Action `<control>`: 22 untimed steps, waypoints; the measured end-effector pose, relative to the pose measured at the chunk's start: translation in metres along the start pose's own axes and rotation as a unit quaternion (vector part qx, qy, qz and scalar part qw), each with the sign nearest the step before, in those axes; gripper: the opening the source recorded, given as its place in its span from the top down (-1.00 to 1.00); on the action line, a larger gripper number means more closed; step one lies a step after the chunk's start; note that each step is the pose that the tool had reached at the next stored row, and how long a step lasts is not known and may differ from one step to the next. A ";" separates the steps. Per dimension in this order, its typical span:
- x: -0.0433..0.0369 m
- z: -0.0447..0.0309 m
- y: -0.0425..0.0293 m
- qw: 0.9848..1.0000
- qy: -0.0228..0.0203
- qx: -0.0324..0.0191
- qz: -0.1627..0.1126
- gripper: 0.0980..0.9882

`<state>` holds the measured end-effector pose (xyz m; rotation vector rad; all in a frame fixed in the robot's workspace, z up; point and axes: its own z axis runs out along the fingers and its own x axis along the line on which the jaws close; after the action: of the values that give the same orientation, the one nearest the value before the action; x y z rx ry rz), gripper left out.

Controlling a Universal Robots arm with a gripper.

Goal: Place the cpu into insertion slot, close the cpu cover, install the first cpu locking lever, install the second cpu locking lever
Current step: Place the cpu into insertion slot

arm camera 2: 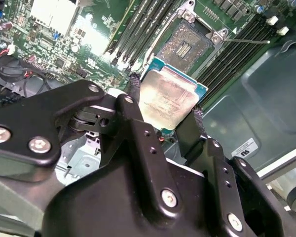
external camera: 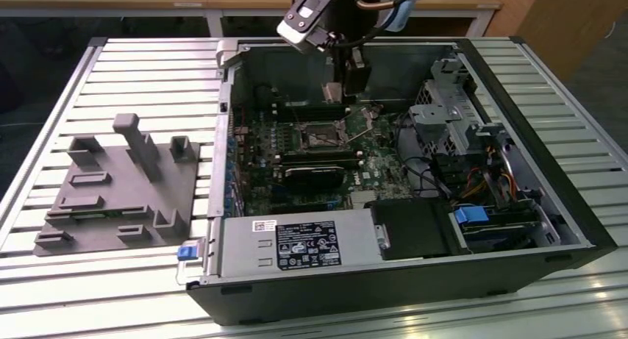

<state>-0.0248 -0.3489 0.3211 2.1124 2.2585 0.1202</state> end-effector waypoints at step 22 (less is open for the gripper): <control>-0.0001 0.0087 -0.0009 1.000 0.000 0.000 0.000 0.01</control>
<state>-0.0249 -0.3488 0.3124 2.1126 2.2584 0.1202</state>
